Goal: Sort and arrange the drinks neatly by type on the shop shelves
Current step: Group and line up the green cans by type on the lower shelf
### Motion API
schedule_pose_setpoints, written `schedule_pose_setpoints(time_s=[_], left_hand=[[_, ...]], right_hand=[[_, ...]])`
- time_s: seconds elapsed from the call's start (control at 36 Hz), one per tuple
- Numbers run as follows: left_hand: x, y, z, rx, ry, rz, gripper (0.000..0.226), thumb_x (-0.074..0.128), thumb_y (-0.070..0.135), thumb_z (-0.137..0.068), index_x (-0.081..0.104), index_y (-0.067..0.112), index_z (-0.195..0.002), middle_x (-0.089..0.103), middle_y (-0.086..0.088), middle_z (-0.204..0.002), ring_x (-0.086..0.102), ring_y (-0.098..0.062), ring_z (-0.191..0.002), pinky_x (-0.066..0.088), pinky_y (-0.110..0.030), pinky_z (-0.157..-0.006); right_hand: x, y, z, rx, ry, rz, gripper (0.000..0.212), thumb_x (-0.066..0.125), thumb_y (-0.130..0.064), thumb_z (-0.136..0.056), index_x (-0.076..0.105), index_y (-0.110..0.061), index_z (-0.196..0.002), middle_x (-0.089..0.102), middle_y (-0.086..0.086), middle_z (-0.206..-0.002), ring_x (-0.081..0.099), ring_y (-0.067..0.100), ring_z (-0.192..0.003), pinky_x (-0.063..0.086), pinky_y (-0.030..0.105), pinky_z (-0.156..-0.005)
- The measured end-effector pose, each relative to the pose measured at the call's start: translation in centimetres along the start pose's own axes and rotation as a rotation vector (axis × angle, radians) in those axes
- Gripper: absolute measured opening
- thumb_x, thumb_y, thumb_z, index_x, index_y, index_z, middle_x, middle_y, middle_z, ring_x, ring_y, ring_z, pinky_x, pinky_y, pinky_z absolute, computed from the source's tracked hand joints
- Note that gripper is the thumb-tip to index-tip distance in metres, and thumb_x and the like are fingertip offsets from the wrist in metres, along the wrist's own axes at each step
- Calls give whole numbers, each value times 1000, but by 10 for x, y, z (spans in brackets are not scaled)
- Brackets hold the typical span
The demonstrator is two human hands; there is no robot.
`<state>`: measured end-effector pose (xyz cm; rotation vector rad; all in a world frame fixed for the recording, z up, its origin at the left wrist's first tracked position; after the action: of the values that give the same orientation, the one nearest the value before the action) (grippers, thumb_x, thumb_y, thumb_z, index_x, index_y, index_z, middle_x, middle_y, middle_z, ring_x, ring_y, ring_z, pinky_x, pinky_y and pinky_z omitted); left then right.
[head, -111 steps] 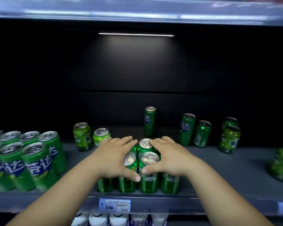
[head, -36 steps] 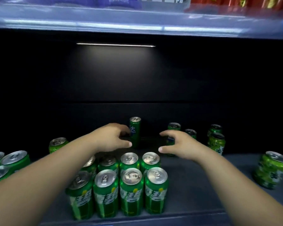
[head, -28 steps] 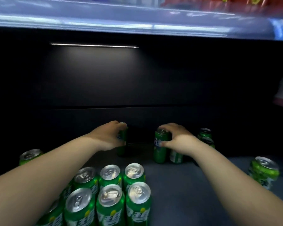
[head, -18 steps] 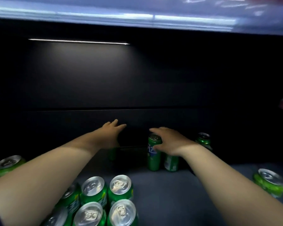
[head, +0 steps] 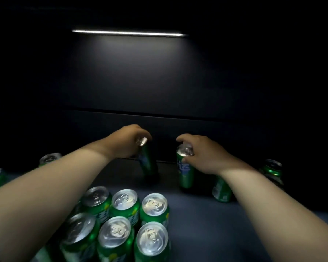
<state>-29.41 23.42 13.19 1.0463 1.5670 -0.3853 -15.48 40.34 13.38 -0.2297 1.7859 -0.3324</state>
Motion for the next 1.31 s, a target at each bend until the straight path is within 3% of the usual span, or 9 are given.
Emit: schedule_pose_setpoints(time_s=[0.19,0.36,0.53,0.58,0.64,0.81,1.0,1.19,1.31], left_hand=[[-114,5,50,56,60,-33,56,86,9,-67,69,42,-109,57,8,-106,55,-4,-86,48,-27,-82],[-194,-9,113,33,70,-119,53,84,15,-73,69,37,-119,59,3,-113,60,-15,-99,49,-28,-89],[-237,-48,172,57,57,-87,56,85,14,-75,67,31,-125,61,11,-112,58,9,-90,38,0,-75],[-238,-58,188,71,16,-90,56,85,14,-75,67,29,-125,61,12,-112,58,6,-94,40,-4,-81],[-235,-67,201,85,-34,-84,55,86,15,-74,68,31,-124,61,13,-111,59,-2,-100,45,-19,-91],[-205,-90,223,131,-142,-104,51,85,22,-74,67,37,-119,59,9,-111,56,-12,-104,47,-38,-95],[-159,-117,227,162,-221,-97,44,86,22,-67,66,37,-103,58,13,-103,57,-11,-99,50,-42,-90],[-134,-145,224,119,-273,-57,60,86,23,-65,64,38,-119,61,17,-109,60,-6,-101,51,-37,-92],[-124,-153,222,123,-294,-69,59,87,31,-61,63,42,-114,65,17,-104,61,-6,-95,53,-37,-87]], right_hand=[[-54,-109,5,-182,181,-72,56,78,-21,-79,56,-40,-128,63,-15,-127,60,10,-116,48,33,-99],[-71,-216,8,-300,222,-143,55,76,-35,-82,50,-49,-128,63,-15,-125,60,9,-112,49,33,-100],[-42,-302,11,-401,193,-325,52,75,-37,-72,58,-40,-122,66,-17,-119,64,0,-110,53,37,-100],[-23,-318,13,-398,155,-373,49,77,-35,-71,57,-44,-116,68,-14,-114,66,4,-107,54,42,-97],[-4,-332,16,-390,116,-406,48,77,-33,-71,57,-45,-113,69,-12,-112,68,10,-105,55,47,-94],[44,-359,25,-312,55,-334,47,81,-28,-79,56,-41,-115,66,-13,-116,66,7,-104,55,43,-92],[96,-366,32,-192,-47,-264,44,81,-25,-82,56,-39,-116,62,-17,-115,59,-6,-91,47,16,-76],[139,-357,28,-99,-80,-242,45,80,-32,-79,52,-45,-113,64,-14,-117,60,8,-110,52,40,-96],[151,-356,27,-74,-86,-297,46,80,-25,-83,54,-40,-119,63,-15,-119,59,4,-111,50,35,-98]])
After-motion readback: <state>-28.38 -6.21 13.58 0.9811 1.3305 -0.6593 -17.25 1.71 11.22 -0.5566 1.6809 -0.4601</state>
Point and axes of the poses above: each hand's wrist, its own z-axis away from the middle knuckle, its own x-axis out of the palm, y = z × x, the point moved 8 cm from there along -z, towards the middle knuckle
